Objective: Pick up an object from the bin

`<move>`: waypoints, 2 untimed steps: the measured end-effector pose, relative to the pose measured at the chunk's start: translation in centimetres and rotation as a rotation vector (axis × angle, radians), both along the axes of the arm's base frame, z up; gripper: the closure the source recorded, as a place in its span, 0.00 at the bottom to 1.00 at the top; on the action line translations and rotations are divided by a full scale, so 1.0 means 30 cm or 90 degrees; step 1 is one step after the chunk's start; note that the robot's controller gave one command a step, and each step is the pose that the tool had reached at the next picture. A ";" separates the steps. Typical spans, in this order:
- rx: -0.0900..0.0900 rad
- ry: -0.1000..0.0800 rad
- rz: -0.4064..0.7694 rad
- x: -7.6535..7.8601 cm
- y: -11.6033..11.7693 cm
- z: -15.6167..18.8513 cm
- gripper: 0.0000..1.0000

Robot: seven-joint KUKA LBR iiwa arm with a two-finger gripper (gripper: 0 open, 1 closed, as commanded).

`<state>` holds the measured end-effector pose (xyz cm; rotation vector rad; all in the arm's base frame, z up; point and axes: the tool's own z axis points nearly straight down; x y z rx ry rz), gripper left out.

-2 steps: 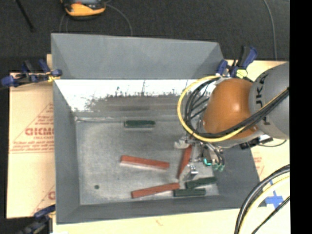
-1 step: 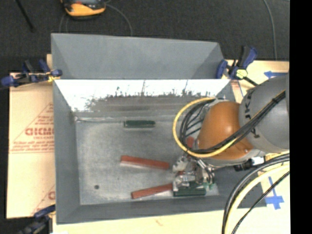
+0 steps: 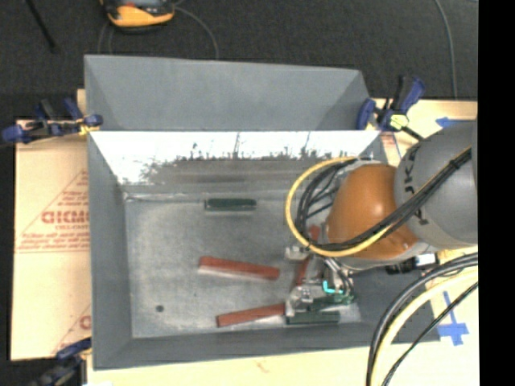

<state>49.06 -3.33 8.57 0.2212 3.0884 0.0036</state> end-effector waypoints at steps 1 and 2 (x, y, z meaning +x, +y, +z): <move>0.000 0.000 0.000 0.000 0.000 0.000 0.00; 0.003 0.013 -0.010 0.015 -0.018 0.006 0.00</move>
Offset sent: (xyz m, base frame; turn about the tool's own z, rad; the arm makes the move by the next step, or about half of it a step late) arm 0.0022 -0.0123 -0.0042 0.0341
